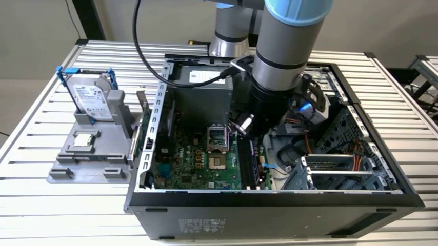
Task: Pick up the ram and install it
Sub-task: 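Press down the ram until it locks into place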
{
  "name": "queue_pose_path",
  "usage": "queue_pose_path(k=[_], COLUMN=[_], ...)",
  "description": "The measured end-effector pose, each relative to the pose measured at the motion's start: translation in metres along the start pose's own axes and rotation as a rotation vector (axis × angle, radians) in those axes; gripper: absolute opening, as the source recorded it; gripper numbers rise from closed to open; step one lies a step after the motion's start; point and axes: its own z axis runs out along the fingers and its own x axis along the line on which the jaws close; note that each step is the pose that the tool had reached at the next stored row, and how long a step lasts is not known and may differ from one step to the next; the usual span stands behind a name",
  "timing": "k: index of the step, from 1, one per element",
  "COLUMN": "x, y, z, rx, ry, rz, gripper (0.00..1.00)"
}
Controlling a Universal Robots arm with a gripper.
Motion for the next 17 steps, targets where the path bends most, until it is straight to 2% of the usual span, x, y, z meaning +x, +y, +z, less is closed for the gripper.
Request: queue_pose_path(k=[17], x=[-0.0001], y=[0.0000], z=[0.0000], rx=[-0.0122], ry=[-0.0049], rz=[-0.297], gripper=[0.00])
